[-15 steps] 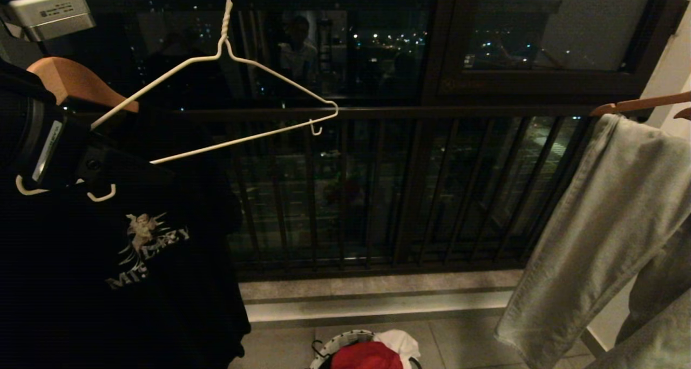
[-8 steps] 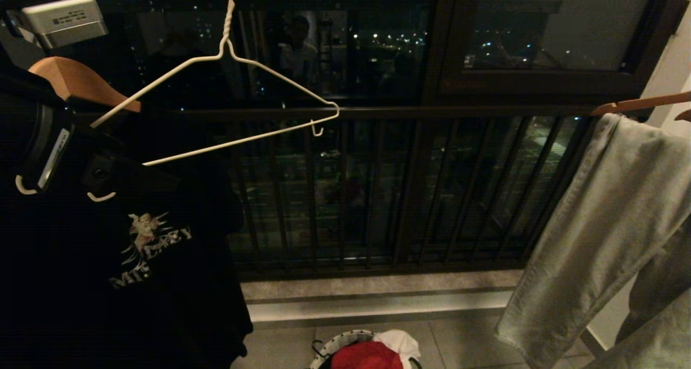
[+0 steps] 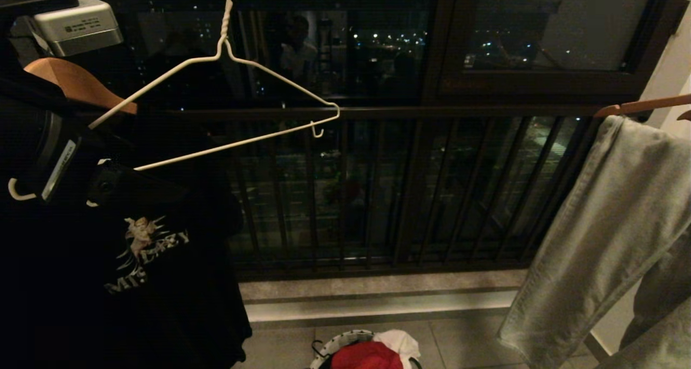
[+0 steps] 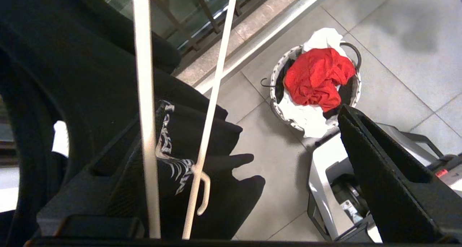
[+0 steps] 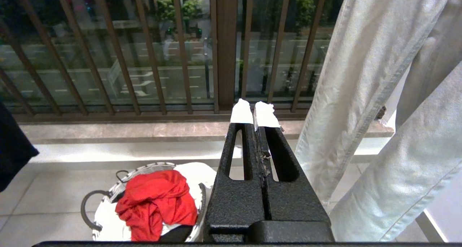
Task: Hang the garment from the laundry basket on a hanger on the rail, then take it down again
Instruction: Pick up the clothes rack on the clothesline
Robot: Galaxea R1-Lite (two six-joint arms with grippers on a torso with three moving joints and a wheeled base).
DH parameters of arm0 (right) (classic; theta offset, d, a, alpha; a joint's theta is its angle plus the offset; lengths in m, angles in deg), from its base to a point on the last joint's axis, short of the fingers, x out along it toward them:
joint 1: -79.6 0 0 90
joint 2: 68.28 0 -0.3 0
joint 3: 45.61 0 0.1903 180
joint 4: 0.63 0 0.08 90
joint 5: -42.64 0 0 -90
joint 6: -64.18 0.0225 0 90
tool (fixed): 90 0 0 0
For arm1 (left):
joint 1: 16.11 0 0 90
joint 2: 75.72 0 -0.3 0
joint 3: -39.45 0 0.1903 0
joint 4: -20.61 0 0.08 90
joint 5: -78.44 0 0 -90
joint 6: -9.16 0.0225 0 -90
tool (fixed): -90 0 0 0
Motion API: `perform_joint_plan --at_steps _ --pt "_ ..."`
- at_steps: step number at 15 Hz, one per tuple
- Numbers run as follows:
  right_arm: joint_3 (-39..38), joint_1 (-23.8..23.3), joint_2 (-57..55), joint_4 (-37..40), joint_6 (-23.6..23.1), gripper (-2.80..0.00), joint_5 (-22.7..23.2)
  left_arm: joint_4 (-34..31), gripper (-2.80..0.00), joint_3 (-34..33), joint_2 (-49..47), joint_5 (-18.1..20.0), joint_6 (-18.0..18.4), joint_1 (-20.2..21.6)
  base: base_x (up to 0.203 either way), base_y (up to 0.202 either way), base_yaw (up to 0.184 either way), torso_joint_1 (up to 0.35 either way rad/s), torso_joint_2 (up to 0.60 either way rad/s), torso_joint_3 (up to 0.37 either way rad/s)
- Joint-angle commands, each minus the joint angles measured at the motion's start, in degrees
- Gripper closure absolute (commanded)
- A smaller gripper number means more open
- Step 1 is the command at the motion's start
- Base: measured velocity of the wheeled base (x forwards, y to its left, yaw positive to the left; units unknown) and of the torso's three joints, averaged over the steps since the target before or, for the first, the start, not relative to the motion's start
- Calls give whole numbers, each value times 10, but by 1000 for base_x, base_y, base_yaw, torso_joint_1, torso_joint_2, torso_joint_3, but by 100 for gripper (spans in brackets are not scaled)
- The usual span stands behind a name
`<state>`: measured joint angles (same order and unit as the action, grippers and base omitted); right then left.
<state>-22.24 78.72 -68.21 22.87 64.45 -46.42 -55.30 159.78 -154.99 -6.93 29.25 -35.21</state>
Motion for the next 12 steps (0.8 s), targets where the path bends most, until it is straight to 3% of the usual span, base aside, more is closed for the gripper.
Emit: perform_joint_plan --at_steps 1,4,8,12 --pt "0 0 0 0 0 0 0 -8 -280 1 2 0 1 -2 0 0 0 0 0 0" --pt "0 1 0 0 0 0 0 -16 -280 0 9 -3 0 -11 0 0 0 0 0 0" --pt "0 0 0 0 0 0 0 -41 -280 -15 13 -69 -6 -40 0 0 0 0 0 0" --pt "0 0 0 0 0 0 0 -39 -280 -15 7 -87 -46 -71 0 0 0 0 0 0"
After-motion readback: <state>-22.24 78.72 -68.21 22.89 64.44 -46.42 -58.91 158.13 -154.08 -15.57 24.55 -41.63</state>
